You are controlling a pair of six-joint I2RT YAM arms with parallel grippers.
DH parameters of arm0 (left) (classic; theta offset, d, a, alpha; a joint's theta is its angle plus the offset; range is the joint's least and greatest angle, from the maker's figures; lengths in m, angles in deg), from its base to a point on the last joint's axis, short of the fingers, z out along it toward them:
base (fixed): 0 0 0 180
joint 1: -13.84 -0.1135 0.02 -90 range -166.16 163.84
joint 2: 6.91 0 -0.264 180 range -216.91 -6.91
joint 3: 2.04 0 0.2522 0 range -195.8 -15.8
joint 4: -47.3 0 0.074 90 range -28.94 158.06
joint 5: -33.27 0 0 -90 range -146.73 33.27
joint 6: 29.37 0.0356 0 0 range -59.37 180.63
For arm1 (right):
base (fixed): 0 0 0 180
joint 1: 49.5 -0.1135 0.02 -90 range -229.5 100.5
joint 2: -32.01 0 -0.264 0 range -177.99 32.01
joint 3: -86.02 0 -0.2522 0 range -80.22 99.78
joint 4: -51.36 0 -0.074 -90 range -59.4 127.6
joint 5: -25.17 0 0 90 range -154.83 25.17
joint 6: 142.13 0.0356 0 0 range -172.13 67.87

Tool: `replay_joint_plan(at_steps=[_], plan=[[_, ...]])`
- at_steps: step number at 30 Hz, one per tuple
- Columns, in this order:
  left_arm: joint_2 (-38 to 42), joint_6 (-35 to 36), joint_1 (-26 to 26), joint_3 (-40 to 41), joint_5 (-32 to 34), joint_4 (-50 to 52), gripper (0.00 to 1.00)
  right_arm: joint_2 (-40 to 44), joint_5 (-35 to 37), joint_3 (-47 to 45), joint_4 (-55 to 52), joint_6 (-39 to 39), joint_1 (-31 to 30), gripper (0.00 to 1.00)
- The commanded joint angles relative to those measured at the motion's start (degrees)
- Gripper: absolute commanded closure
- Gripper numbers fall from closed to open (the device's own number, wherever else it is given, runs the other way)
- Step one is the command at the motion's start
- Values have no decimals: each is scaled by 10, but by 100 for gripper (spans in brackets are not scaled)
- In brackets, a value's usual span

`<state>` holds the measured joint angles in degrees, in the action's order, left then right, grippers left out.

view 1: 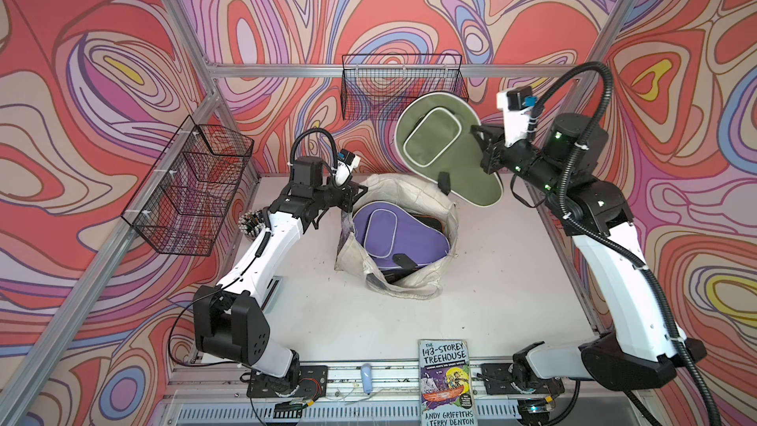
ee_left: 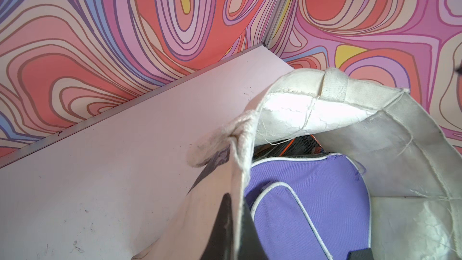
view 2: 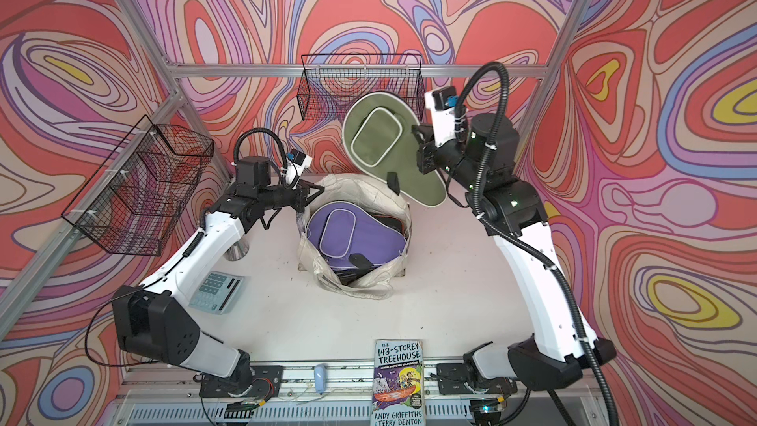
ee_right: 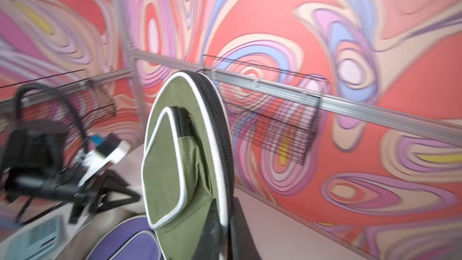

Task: Remove the ping pong set from the canvas bag
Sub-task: Pick up the ping pong set from the canvas bag, then place the ping pong set at the corner of the board.

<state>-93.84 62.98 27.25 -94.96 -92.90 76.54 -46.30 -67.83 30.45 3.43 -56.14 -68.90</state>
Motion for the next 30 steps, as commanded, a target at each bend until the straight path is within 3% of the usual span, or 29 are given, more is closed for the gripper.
replay_joint_plan(at_steps=[1, 6, 9, 14, 18, 24, 30], plan=[[32, -7, 0, 6, -23, -38, 100, 24, 160, -7, 17, 45, 55, 100], [40, -7, 0, 13, -24, -43, 100, 46, 211, -71, 5, 65, 107, 100], [44, -11, 0, 18, -27, -53, 100, 57, 183, -151, 27, 96, 155, 100], [50, -19, 0, 32, -31, -67, 100, 63, 51, -305, 106, 155, 247, 100], [54, -23, 0, 38, -34, -72, 100, 42, -37, -385, 179, 174, 283, 100], [52, -40, 1, 47, -46, -93, 100, -50, -186, -420, 279, 220, 348, 100], [47, -39, 6, 45, -46, -88, 100, -168, -309, -357, 303, 227, 391, 100]])
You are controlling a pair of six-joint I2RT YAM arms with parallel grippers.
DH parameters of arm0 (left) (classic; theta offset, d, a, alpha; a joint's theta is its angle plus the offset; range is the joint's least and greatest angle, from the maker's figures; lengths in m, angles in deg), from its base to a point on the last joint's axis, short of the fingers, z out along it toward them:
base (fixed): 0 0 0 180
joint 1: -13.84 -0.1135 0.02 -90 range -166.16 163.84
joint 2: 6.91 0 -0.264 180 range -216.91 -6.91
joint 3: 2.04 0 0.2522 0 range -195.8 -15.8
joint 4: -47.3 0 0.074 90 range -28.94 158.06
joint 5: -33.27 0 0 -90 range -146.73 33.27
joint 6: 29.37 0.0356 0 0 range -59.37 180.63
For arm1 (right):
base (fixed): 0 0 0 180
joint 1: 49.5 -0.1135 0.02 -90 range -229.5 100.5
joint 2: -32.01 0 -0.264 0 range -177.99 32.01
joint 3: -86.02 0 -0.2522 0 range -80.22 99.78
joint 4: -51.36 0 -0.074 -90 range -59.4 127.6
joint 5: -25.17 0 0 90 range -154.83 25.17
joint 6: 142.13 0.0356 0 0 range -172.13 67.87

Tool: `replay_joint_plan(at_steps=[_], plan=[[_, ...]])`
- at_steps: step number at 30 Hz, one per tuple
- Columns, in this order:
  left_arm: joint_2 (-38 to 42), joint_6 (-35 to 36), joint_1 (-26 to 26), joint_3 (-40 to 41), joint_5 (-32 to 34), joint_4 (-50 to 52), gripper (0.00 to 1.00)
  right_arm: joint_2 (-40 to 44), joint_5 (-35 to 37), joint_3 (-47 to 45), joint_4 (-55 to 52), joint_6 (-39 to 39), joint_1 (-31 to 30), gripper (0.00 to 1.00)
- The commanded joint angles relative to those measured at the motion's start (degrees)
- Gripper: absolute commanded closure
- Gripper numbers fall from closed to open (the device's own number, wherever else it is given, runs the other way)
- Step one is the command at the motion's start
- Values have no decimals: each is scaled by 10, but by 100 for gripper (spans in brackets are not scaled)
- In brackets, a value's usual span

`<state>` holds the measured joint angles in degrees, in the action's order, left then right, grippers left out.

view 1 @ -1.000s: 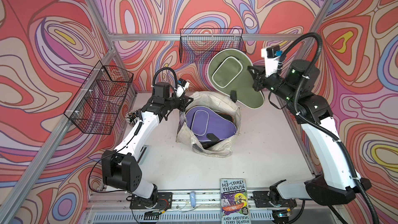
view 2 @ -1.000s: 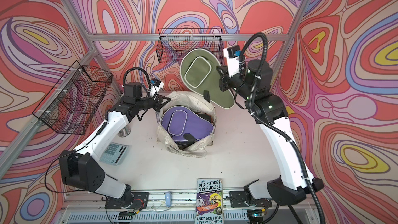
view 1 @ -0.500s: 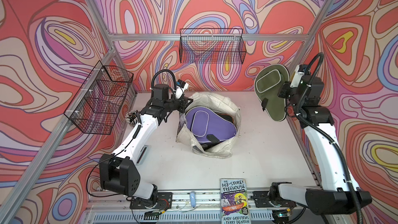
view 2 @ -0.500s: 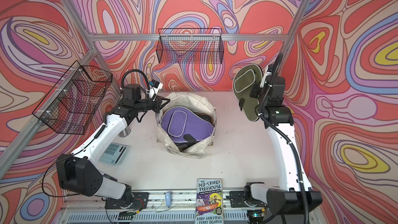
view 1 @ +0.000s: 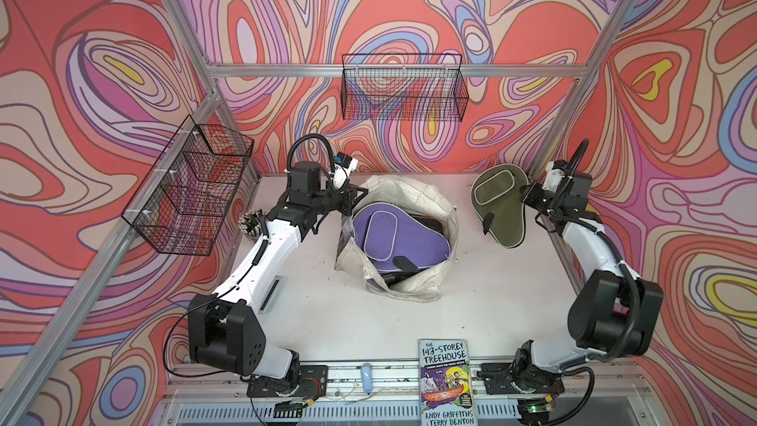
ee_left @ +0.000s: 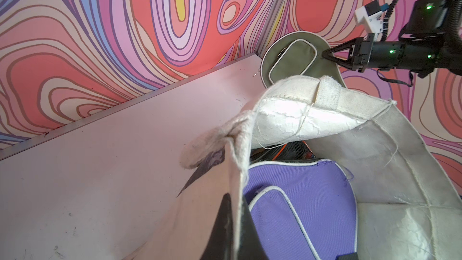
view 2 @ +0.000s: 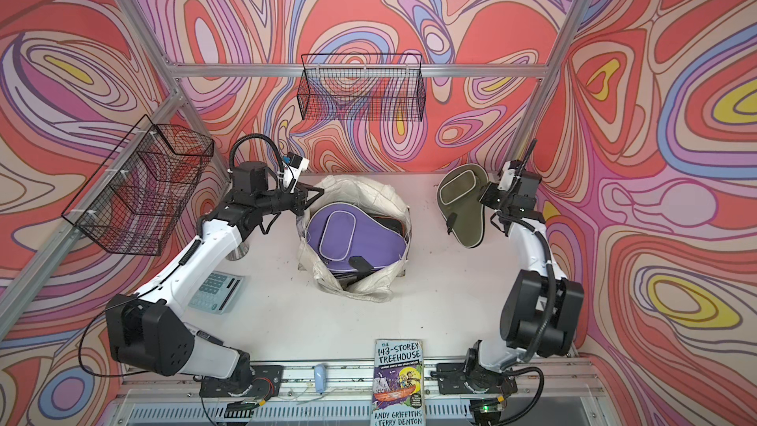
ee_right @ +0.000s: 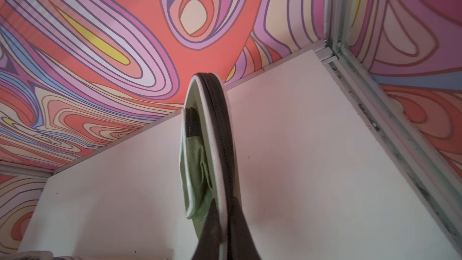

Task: Remove the ping pong set from the canvas bag
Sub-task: Place the ping pong set at the corner of the board.

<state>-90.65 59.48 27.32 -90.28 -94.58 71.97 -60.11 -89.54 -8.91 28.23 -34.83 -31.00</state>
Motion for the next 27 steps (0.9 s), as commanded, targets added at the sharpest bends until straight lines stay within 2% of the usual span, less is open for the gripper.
replay_joint_plan(at_steps=[1, 4, 15, 20, 27], plan=[[15, -3, 5, -1, -27, -42, 100, -53, -104, 51, 52, 10, 18, 100], [14, 0, 5, -1, -28, -39, 100, -115, -128, 85, 52, 5, 31, 100], [15, 4, 8, -4, -26, -27, 100, -284, -136, 224, -3, -19, 75, 100], [13, 5, 9, -9, -25, -16, 100, -341, -118, 297, -39, -28, 79, 100], [7, 3, 16, -16, -20, -9, 100, -395, -87, 351, -45, 0, 79, 100]])
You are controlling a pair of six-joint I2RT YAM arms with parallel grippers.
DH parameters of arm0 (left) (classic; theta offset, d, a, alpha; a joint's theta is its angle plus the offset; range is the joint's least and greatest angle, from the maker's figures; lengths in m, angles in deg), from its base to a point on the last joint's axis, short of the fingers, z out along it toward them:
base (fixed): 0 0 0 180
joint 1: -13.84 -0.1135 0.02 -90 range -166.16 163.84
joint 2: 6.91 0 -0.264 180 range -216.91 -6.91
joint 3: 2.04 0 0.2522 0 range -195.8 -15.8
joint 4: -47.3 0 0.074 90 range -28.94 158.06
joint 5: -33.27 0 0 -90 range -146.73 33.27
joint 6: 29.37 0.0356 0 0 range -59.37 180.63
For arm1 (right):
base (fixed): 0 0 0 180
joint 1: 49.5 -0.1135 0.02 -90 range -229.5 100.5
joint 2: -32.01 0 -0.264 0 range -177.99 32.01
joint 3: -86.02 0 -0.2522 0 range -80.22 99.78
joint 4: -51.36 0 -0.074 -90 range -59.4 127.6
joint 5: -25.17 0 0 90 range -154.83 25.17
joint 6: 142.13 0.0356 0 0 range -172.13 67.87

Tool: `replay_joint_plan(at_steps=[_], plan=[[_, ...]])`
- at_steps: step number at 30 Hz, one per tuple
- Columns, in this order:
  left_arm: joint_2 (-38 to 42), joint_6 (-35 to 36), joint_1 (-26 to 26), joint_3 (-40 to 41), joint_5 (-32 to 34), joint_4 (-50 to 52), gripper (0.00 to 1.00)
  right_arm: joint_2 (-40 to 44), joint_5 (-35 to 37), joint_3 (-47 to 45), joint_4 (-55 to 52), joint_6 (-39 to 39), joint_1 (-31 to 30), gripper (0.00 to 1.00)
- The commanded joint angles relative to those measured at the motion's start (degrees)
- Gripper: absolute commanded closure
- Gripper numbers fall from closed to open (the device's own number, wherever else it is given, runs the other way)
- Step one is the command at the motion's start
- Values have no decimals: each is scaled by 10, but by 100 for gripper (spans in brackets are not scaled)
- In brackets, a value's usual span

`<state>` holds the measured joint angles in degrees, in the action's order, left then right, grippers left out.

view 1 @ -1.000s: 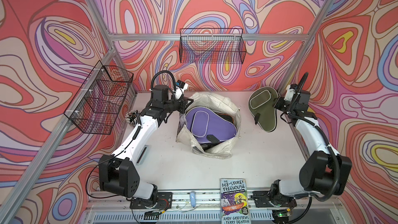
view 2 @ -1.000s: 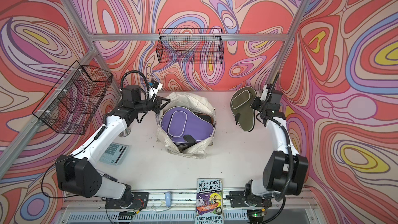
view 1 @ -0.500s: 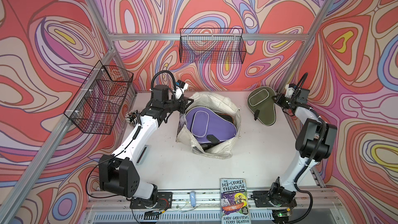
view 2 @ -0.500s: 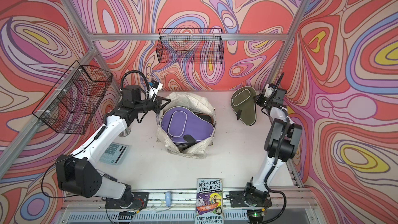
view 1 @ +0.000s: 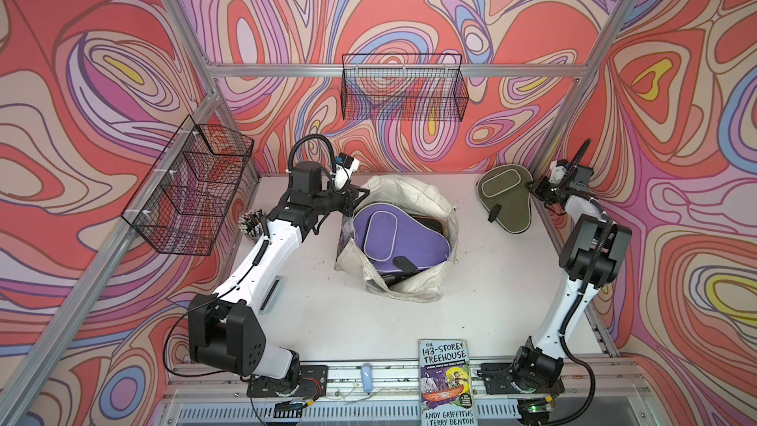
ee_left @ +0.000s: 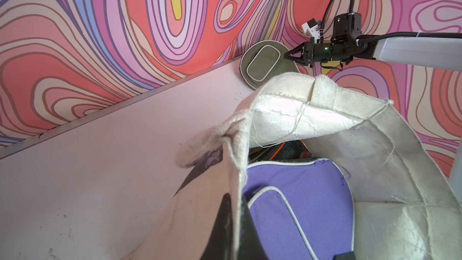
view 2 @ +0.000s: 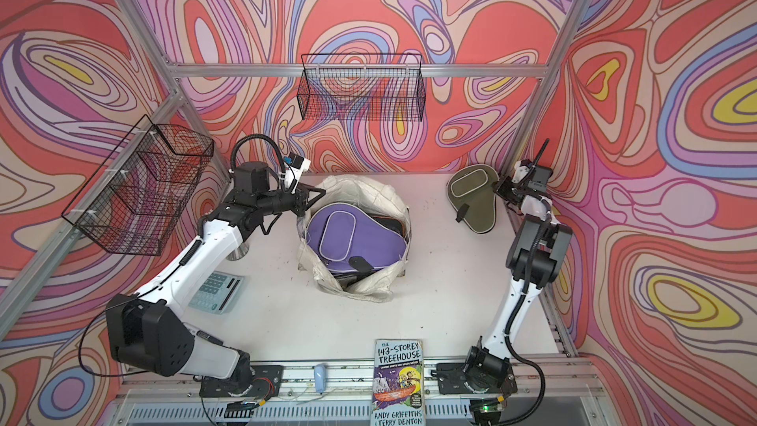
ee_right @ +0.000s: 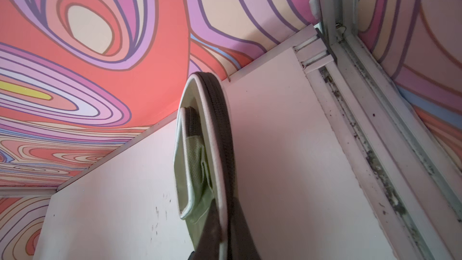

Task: Remove the ping pong set from the canvas bag
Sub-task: Place the ping pong set at the corner of the board.

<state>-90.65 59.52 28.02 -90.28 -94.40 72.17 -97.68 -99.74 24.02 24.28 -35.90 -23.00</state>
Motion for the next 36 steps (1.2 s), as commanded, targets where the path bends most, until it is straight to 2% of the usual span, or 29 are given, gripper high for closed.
replay_joint_plan(at_steps=[1, 14, 27, 29, 32, 36], plan=[[5, 3, 9, -19, -21, -8, 100, -27, 23, 29, -9, 11, -1, 100], [-24, 20, 24, -64, 0, 36, 100, -134, 50, 152, -106, -22, -1, 100], [-33, 27, 34, -81, 14, 69, 100, -159, 42, 163, -97, -19, -5, 100], [-31, 29, 34, -81, 16, 72, 100, -155, 41, 159, -92, -17, -5, 89], [-28, 32, 34, -80, 20, 75, 100, -139, 49, 153, -87, -20, -5, 67], [-22, 38, 34, -77, 22, 84, 100, -93, 89, 135, -76, -34, -5, 41]])
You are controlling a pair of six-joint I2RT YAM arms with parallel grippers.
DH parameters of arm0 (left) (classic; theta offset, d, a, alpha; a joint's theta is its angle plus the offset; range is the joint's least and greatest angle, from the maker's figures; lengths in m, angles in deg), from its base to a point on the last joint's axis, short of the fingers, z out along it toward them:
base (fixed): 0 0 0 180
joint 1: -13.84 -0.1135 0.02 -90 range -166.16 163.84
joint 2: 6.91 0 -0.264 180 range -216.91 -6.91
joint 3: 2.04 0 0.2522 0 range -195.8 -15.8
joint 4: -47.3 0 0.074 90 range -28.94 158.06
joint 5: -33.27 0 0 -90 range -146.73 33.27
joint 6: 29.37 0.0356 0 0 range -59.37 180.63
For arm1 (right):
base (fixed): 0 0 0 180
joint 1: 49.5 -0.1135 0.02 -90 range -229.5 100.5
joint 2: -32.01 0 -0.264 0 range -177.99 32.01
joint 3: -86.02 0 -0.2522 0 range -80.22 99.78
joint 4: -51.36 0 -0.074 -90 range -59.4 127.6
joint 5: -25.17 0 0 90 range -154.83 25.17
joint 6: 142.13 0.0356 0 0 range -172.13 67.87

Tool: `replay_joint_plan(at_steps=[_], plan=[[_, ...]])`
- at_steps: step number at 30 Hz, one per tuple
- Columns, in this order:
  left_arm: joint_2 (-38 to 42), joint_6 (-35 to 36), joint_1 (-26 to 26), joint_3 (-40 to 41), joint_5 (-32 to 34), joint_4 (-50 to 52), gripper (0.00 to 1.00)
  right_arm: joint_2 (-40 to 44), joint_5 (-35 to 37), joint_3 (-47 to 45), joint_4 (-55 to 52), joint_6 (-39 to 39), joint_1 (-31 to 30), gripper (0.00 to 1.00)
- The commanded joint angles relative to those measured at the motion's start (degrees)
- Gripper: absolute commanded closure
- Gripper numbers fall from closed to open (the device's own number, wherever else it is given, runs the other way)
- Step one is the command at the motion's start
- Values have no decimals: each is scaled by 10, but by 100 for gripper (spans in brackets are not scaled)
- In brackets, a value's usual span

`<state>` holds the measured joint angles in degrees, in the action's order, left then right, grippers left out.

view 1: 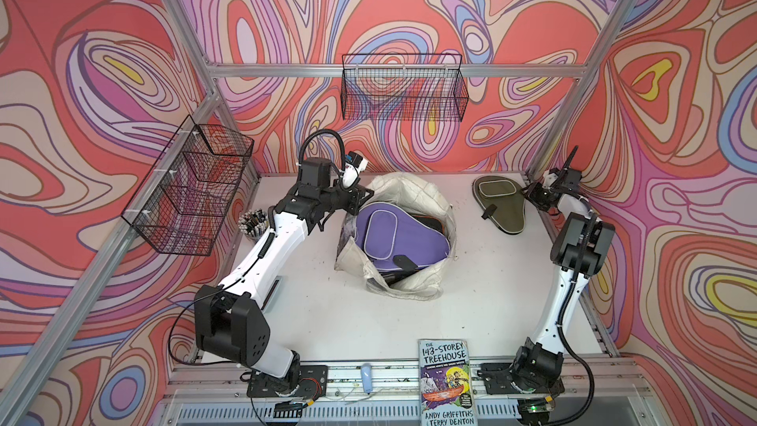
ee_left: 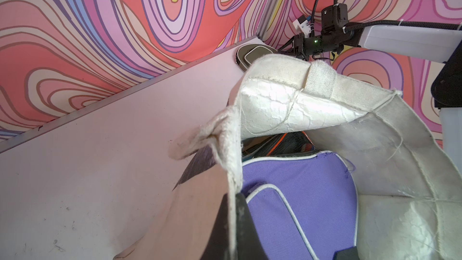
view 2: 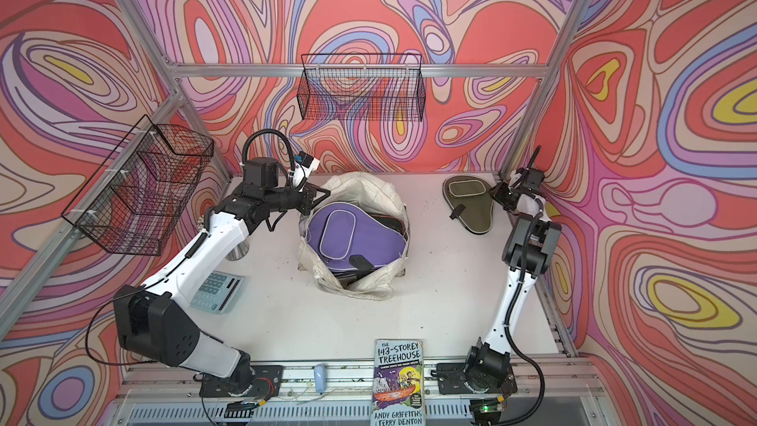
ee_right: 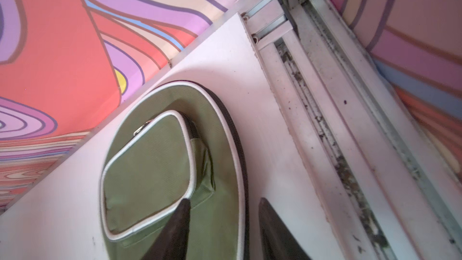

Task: Remove the ping pong set from the canvas bag
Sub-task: Place the ping pong set at the corner of the board.

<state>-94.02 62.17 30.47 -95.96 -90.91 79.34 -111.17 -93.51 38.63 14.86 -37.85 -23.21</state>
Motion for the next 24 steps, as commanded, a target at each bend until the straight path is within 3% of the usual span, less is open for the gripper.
replay_joint_plan(at_steps=[1, 5, 9, 11, 14, 19, 24], plan=[[15, 13, 10, -19, -11, 14, 100, 56, 34, -16, 22, -17, -3, 34], [26, 14, 10, -11, -13, 11, 100, 109, 43, -58, 43, -12, -3, 15], [42, 13, 10, 0, -12, 10, 100, 190, 1, -173, 116, -15, -5, 2], [50, 12, 11, 6, -11, 11, 100, 241, -27, -246, 169, -31, -12, 2], [63, 8, 11, 16, -13, 9, 100, 301, -34, -305, 167, -74, -43, 2], [78, -3, 15, 30, -10, 0, 100, 378, -14, -361, 112, -122, -156, 2], [94, -6, 17, 35, 0, 12, 100, 488, 8, -424, 102, -102, -264, 2]])
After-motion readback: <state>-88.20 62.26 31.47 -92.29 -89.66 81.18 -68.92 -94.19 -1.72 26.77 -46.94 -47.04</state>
